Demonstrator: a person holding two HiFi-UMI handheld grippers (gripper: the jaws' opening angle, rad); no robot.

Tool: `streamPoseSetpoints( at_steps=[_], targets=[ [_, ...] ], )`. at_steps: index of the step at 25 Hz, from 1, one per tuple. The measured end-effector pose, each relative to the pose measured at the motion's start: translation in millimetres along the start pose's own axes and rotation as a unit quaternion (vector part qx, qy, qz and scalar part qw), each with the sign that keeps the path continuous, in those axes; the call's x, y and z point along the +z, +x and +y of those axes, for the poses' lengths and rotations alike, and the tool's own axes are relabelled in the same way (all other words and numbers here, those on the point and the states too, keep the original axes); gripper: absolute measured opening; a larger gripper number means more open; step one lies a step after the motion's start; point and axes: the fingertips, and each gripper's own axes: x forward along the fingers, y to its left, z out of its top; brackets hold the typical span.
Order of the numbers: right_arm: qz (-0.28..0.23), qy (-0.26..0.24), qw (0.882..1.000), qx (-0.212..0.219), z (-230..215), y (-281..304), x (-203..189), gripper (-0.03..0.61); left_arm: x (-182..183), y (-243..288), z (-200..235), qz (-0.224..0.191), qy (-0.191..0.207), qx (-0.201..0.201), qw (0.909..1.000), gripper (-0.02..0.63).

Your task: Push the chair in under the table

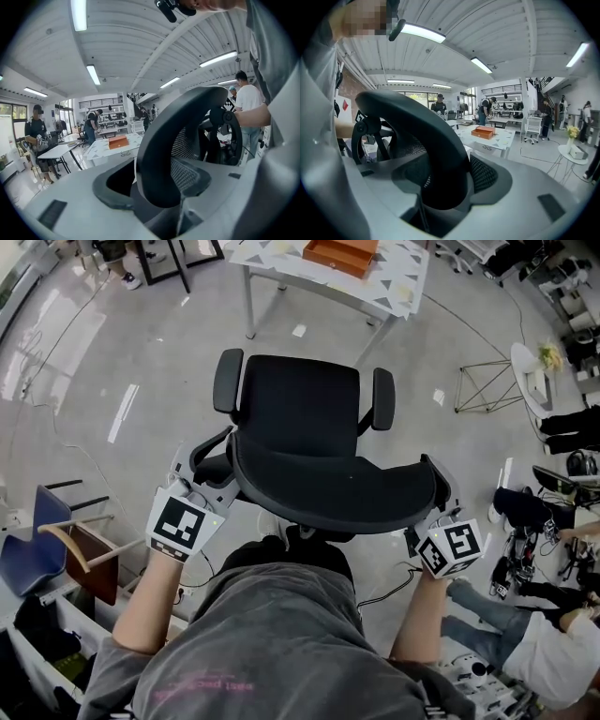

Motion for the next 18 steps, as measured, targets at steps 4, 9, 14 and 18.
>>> streamPoseSetpoints(
  at_steps=[4,9,14,18],
  targets=[
    [0.003,-0.008,1.000,0.012,-0.4,2.0,-0.1,0.236,1.5,0.4,1.0,0.010,0.002,-0.001,1.0000,0.238],
    [0.005,-0.013,1.000,0.019,-6.6,9.9,1.9,0.236,3.8,9.0,5.3,0.016,-0.002,0.001,0.9999,0.222],
    [0.006,-0.020,0.999,0.025,-11.3,18.3,5.5,0.238,5.3,14.0,12.4,0.029,-0.001,0.016,0.9995,0.221],
    [0.002,-0.021,0.999,0.025,-21.0,28.1,11.6,0.238,10.3,26.1,22.2,0.037,-0.007,0.027,0.9989,0.221]
  ],
)
